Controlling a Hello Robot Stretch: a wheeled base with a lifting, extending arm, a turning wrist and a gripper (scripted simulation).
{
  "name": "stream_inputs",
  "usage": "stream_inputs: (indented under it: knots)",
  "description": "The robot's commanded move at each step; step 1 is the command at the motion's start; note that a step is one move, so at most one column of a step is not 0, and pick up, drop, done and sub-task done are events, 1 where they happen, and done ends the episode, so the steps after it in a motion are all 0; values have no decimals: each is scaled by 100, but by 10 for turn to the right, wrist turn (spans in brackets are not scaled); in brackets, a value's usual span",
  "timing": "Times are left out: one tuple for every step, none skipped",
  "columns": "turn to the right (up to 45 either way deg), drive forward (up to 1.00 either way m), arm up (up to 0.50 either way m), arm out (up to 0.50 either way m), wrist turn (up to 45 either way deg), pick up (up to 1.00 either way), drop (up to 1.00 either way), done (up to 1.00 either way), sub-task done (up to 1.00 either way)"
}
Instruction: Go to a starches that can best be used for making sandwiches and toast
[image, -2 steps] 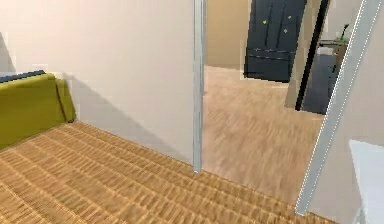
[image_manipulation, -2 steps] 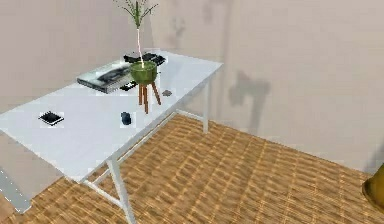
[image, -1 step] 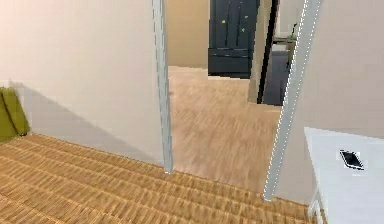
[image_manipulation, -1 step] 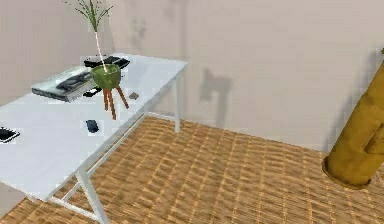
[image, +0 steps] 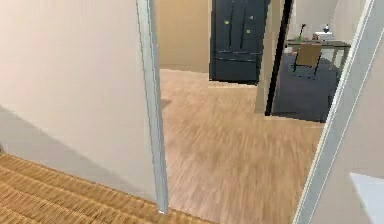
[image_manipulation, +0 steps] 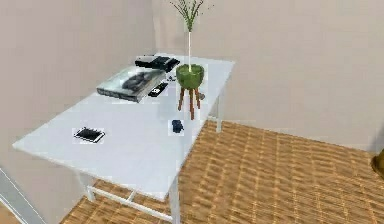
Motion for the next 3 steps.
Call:
stream_inputs:
  knots:
    - [90,0,0,0,0,0,0,0,0]
    - [0,100,0,0,0,0,0,0,0]
    - [60,0,0,0,0,0,0,0,0]
